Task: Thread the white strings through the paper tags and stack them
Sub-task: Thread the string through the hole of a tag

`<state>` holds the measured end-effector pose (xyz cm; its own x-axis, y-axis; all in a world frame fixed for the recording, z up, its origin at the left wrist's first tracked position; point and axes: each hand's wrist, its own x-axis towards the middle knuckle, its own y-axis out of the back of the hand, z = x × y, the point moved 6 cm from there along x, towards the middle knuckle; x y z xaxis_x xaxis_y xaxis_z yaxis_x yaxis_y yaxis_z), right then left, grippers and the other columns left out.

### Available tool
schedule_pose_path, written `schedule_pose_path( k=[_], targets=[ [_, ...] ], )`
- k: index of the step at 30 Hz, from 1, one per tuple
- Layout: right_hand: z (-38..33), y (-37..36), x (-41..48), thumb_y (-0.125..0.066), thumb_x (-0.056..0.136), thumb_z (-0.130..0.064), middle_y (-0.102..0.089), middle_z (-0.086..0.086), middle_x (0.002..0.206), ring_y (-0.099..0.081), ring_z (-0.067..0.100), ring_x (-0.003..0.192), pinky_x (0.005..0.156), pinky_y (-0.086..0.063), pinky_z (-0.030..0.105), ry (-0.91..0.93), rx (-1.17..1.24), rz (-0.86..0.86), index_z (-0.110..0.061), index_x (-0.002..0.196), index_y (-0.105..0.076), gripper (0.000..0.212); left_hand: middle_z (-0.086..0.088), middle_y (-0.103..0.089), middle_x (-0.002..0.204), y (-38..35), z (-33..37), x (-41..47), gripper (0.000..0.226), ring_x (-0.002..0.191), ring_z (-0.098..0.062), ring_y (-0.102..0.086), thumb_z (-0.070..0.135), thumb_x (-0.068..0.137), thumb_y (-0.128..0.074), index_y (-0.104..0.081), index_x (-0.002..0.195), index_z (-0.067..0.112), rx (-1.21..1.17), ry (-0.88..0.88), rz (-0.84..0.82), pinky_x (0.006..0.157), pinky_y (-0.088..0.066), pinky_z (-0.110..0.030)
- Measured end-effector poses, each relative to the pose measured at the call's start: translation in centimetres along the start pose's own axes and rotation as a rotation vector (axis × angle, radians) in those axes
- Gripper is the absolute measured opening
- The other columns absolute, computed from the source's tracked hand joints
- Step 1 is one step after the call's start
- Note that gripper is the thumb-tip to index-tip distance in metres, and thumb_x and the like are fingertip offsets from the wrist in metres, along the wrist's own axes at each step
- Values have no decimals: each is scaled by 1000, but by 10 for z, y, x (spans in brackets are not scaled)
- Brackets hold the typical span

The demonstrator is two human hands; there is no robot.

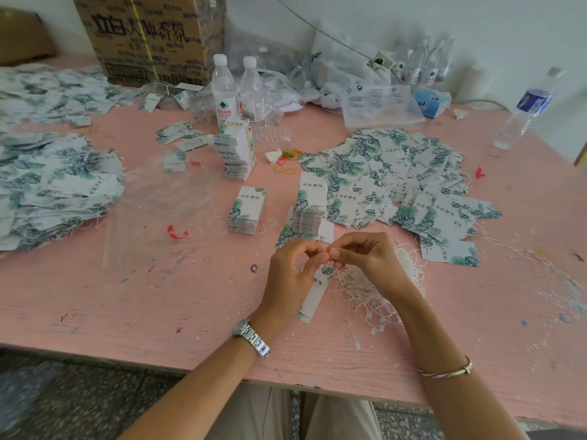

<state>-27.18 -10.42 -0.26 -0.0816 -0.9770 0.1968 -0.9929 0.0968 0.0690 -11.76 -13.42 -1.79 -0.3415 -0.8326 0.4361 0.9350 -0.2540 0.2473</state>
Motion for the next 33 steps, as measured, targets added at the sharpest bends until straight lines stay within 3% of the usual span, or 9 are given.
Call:
schedule_pose_path(
  k=[11,18,24,26,33],
  targets=[
    [0,-1,-1,-72,81,8,-72,5,68,-63,13,56,59,-53,20,16,-14,-3,2,91,-74,12,0,-73,87,-1,-4,1,1,84,-10,-63,9,88,-74,-73,89,9,-9,27,-22,77,-39,-6],
    [2,-2,0,-71,82,9,-72,4,67,-63,12,56,59,-53,20,13,-16,-7,4,92,-73,11,0,-73,86,-1,-8,2,2,82,-7,-63,10,89,-74,-73,89,9,-10,50,-28,76,-37,-4],
    [7,0,2,-72,82,-2,-71,16,76,-62,20,63,64,-54,26,-20,110,-28,6,92,-74,13,5,-73,85,2,-6,0,9,79,5,-63,22,87,-75,-74,91,14,-78,69,24,72,-38,-4],
    [10,0,3,-72,83,-6,-71,16,77,-62,20,66,66,-54,26,-48,167,-51,2,91,-76,12,6,-74,87,4,-5,0,16,81,1,-64,29,85,-73,-76,91,14,-103,49,41,73,-38,-5],
    [16,-2,4,-74,81,-12,-72,10,80,-64,15,66,65,-54,22,-141,349,-86,-7,92,-76,12,3,-75,95,5,-8,1,15,92,-7,-66,21,87,-73,-78,95,10,-112,40,48,81,-40,-10]
  ],
)
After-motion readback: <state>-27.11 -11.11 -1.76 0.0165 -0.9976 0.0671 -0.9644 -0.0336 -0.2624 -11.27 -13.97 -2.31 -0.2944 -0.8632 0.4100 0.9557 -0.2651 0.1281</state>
